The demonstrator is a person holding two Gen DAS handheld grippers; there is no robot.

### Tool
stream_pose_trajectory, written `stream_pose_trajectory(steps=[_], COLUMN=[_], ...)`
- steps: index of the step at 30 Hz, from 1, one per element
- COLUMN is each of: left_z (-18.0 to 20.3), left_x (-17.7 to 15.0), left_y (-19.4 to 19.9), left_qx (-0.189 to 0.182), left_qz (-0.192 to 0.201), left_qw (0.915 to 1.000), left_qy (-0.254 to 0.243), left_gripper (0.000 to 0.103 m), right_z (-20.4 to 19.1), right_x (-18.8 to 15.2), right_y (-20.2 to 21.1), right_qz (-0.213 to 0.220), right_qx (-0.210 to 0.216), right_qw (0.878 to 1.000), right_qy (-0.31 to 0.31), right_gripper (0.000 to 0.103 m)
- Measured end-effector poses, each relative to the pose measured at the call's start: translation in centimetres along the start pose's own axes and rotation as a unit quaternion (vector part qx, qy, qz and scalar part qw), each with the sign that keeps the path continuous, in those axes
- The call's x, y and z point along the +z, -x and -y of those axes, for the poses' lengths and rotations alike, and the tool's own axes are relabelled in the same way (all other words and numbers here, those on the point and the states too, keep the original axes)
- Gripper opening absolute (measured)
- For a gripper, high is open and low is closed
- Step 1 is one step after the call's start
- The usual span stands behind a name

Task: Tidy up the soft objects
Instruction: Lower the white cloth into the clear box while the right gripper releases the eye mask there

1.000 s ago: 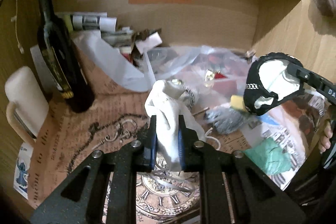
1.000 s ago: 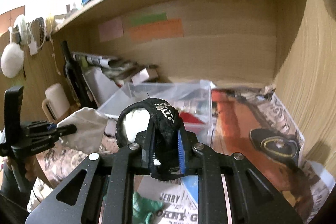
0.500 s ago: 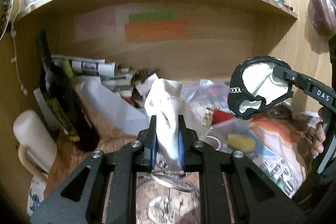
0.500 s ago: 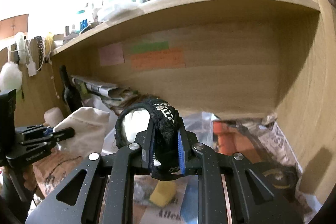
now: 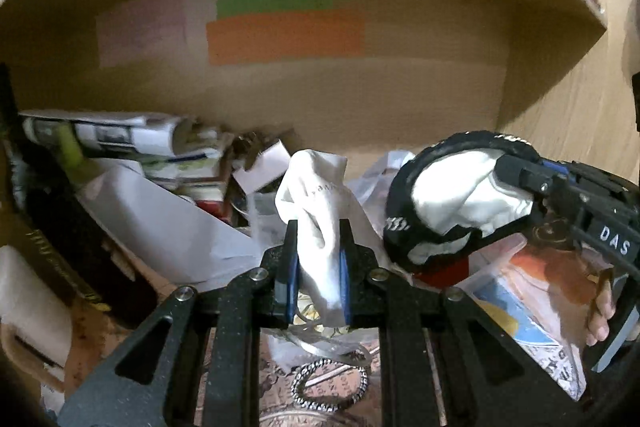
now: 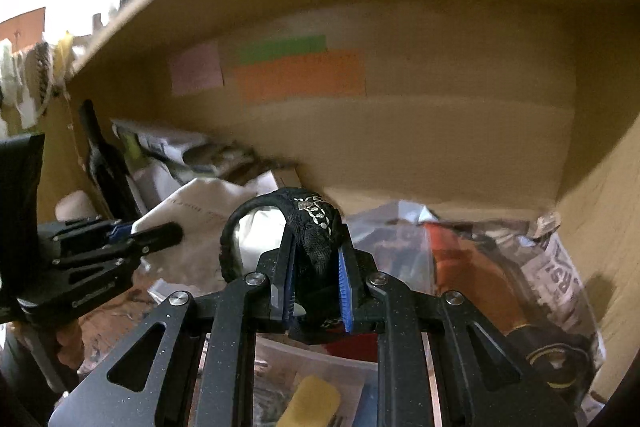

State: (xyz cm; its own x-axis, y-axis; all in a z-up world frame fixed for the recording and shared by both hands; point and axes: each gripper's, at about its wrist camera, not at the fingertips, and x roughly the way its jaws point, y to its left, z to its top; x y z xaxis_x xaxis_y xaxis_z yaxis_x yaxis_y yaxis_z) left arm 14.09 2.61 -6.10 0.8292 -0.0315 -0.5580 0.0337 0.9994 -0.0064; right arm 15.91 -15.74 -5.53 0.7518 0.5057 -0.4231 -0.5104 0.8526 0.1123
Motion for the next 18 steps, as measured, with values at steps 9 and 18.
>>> stream_pose_trajectory(steps=[9,18], left_z=[1.2,1.5], left_x=[-0.8,-1.2], left_y=[-5.7,-7.8], left_qx=[-0.017,0.000], left_qz=[-0.068,-0.083], left_qw=[0.9972,0.9960], left_qy=[-0.026,-0.034], left_gripper=[0.016,0.017], right_z=[2.0,2.8], right_x=[-1.5,-2.0], right_y=[-4.0,-5.7], right_qz=[-0.074,-0.092], right_qx=[-0.023,-0.056], right_qw=[0.997,0.994], right_qy=[-0.002,0.005], right_gripper=[0.016,0.030])
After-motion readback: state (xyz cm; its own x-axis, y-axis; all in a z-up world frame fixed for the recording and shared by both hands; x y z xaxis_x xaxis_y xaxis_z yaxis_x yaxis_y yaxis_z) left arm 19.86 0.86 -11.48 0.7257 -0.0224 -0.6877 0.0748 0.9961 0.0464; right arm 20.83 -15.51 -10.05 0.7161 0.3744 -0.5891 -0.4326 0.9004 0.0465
